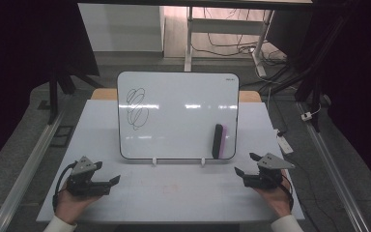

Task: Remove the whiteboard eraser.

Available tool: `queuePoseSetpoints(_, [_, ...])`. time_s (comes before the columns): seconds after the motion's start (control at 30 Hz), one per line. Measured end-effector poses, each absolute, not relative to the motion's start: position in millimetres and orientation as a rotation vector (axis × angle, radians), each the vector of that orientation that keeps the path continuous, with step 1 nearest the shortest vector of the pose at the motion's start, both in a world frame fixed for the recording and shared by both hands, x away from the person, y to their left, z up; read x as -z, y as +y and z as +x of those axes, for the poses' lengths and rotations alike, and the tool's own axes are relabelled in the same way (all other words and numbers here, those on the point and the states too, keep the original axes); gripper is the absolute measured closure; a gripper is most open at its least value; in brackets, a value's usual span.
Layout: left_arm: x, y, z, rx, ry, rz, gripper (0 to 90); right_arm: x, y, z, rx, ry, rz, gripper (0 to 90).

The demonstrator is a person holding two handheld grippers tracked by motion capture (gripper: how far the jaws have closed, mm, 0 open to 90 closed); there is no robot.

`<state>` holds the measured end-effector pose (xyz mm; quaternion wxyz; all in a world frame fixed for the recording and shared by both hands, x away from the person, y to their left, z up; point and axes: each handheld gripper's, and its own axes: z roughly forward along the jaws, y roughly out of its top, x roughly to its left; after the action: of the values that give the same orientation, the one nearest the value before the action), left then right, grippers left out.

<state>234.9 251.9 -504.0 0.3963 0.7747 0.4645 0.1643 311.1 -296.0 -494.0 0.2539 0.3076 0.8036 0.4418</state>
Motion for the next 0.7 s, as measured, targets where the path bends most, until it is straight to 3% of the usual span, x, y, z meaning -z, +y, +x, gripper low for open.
queuePoseSetpoints(0.7, [503.4, 245.1, 238.3, -0.426, 1.177, 1.988, 14.7, 478.8, -281.8, 307.1, -1.233, 2.169, 0.835, 21.7])
